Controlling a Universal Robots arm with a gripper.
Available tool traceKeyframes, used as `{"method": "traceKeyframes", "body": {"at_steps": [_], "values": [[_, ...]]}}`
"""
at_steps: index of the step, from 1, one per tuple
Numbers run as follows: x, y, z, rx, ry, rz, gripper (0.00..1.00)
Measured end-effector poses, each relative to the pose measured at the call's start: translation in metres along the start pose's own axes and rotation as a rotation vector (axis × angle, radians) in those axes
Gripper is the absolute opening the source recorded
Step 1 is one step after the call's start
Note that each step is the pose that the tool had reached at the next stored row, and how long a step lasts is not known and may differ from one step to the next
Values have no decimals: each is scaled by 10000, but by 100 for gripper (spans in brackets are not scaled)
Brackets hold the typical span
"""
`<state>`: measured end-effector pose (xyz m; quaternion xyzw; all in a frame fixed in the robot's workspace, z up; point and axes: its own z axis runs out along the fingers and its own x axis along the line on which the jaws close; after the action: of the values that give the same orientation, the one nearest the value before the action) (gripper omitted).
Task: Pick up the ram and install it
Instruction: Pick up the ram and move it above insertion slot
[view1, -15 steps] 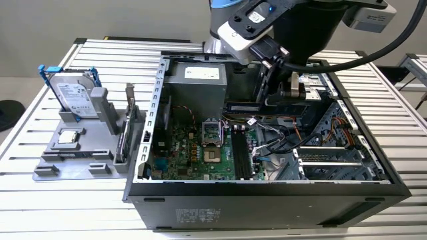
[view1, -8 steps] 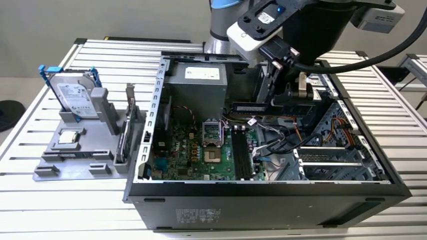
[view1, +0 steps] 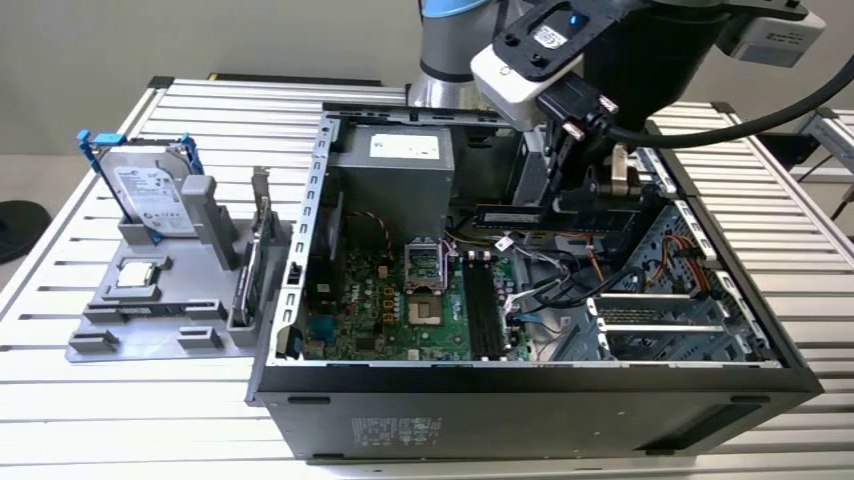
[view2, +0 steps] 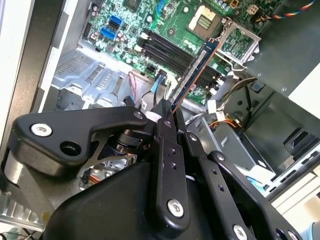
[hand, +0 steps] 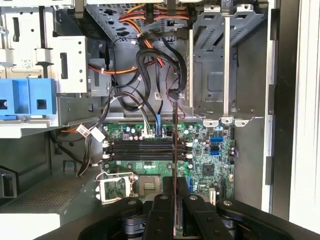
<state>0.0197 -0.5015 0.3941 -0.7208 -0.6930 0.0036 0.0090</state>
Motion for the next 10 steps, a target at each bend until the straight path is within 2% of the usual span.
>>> {"method": "traceKeyframes", "body": {"at_steps": [6, 10], "values": [[2, 2, 0, 0, 0, 0, 0], [43, 0, 0, 0, 0, 1, 0]]}}
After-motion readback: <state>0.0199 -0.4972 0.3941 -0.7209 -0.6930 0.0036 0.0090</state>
